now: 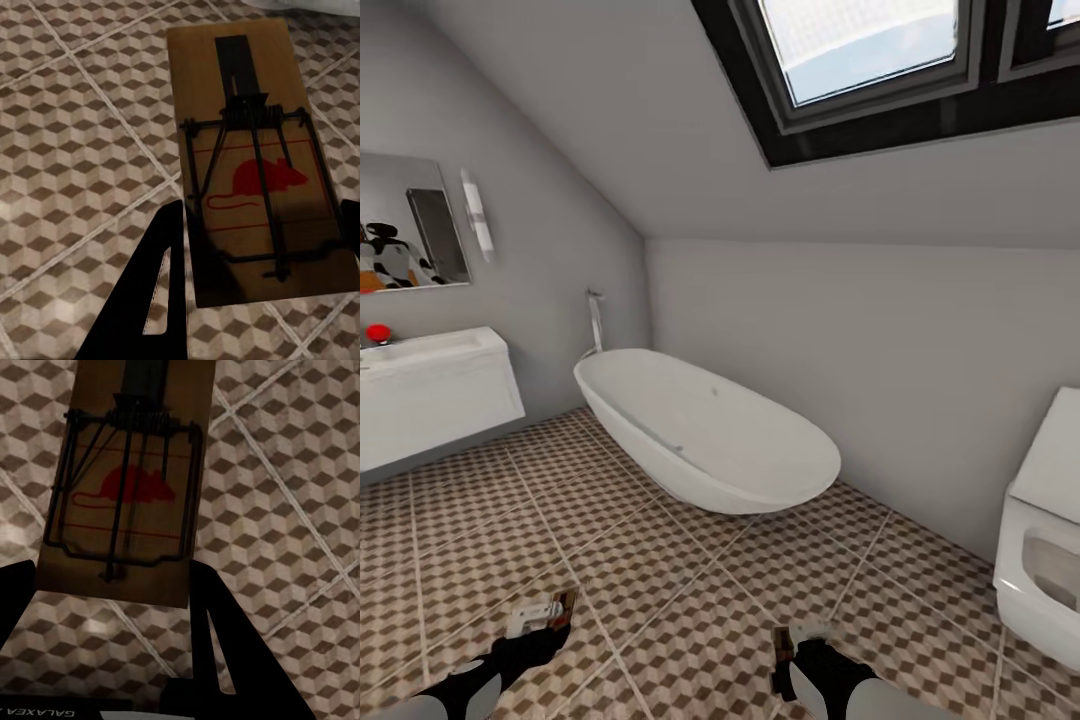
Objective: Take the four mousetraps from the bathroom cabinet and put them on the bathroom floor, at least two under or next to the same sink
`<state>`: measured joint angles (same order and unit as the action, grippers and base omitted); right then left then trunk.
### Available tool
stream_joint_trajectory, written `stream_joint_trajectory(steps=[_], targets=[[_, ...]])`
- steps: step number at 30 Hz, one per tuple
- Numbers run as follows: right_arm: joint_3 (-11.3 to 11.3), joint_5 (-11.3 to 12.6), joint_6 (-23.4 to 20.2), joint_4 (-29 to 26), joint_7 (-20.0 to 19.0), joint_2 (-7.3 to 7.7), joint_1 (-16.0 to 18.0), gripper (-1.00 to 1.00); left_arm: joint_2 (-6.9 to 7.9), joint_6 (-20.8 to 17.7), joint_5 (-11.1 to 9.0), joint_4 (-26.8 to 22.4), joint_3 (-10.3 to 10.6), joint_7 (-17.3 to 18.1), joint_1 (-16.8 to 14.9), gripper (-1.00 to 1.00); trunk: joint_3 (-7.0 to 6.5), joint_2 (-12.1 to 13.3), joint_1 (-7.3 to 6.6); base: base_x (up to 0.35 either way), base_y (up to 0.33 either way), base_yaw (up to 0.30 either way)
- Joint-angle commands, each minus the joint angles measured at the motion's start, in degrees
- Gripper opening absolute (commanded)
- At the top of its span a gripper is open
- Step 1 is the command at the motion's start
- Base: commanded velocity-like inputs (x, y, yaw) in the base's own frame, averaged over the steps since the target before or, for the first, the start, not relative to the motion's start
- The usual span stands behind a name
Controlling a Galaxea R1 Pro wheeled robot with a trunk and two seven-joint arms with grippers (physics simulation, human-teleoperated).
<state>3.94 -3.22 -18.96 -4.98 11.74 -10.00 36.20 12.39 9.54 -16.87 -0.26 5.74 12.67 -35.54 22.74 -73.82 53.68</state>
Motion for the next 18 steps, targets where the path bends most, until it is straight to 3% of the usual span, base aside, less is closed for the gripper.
stream_joint_trajectory(steps=[1,18], targets=[[0.4,-0.1,-0.5,-0.1,0.0,0.0,0.0,-1.0,0.0,0.2,-0.5,0.1,0.5,0.1,-0.1,-1.0,0.06,0.0,0.0,0.0,0.0,0.3],[0.4,-0.2,-0.5,-0.1,0.1,0.0,0.0,-1.0,0.0,0.0,-0.3,0.1,0.5,0.6,-0.1,-1.0,0.06,0.0,0.0,0.0,0.0,0.3]])
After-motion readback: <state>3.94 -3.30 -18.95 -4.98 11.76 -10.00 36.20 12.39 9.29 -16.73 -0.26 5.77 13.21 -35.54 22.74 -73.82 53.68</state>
